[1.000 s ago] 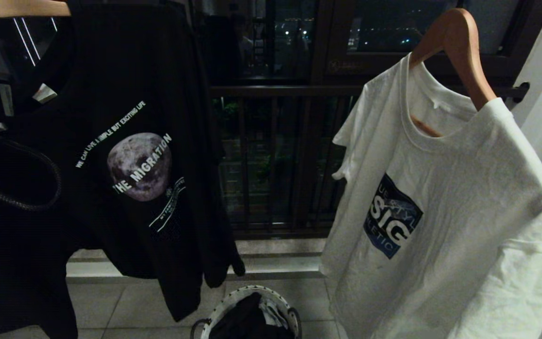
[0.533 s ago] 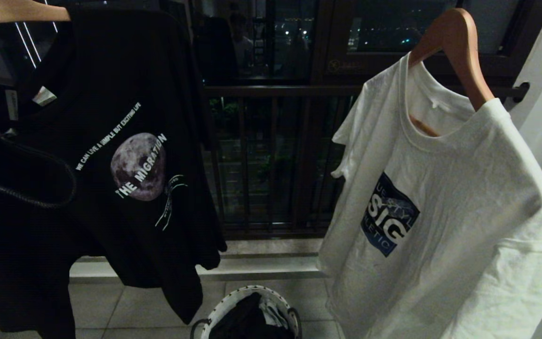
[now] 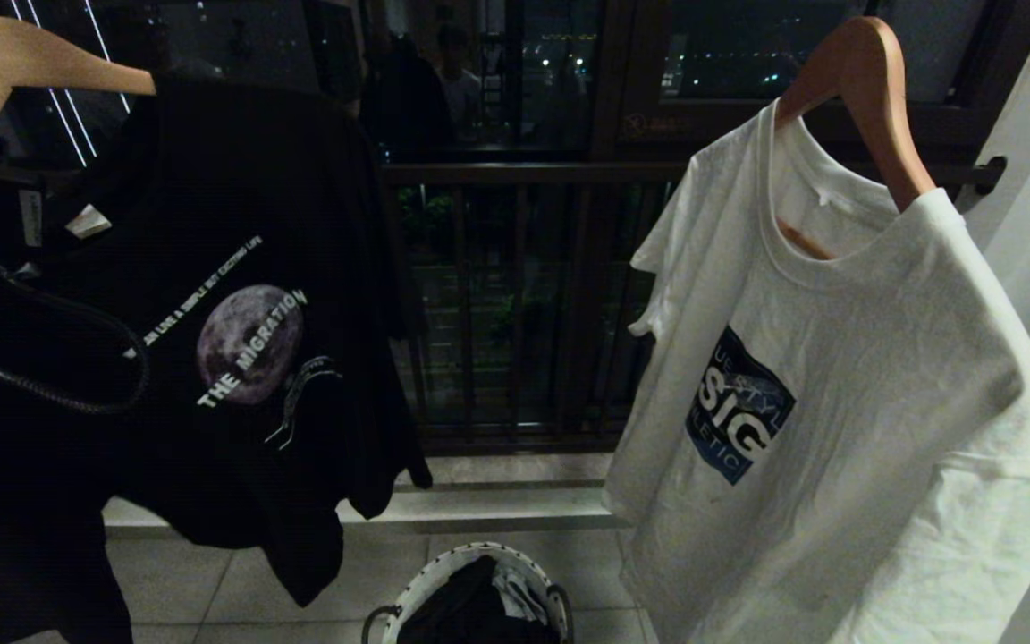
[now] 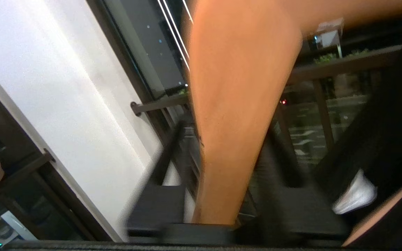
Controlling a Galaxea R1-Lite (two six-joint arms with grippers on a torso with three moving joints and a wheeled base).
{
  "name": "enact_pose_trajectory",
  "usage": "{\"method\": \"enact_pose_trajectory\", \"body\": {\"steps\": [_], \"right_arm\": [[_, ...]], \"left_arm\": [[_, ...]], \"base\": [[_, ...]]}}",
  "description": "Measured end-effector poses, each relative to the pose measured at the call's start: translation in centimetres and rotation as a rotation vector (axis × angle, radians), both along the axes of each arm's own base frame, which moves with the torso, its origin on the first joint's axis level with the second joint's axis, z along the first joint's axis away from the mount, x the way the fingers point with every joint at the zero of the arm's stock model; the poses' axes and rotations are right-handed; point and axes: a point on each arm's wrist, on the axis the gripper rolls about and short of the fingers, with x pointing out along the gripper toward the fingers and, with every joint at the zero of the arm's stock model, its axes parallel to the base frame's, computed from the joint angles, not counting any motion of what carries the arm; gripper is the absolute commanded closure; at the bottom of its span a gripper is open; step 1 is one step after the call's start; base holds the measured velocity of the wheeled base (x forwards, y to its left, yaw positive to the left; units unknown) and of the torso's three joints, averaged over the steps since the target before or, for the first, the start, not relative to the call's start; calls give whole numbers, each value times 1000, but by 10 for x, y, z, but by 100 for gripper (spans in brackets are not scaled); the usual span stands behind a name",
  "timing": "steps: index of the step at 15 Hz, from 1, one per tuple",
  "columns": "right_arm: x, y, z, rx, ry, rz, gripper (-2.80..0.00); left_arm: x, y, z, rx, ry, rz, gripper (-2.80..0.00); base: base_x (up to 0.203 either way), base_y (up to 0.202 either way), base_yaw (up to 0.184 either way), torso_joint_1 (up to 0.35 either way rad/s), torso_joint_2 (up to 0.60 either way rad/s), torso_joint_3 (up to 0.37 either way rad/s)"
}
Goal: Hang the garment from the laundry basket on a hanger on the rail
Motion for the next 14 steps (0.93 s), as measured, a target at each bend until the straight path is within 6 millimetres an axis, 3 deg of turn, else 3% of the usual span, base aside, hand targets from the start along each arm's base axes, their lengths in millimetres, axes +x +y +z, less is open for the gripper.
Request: {"method": "enact_pose_trajectory", "body": {"steps": [9,10,14], "right_arm": [[0,0,0,2,-1,0,0],[0,0,0,2,-1,0,0],[0,0,0,2,-1,0,0]], "left_arm": [[-28,0,18,-12,-95,-52,-280],[-34,0,21,-23,-117,-60,0],[-62,-6,28,-69,-117,-140,0]], "base": [[0,0,0,0,0,0],[0,0,0,0,0,0],[0,0,0,0,0,0]]}}
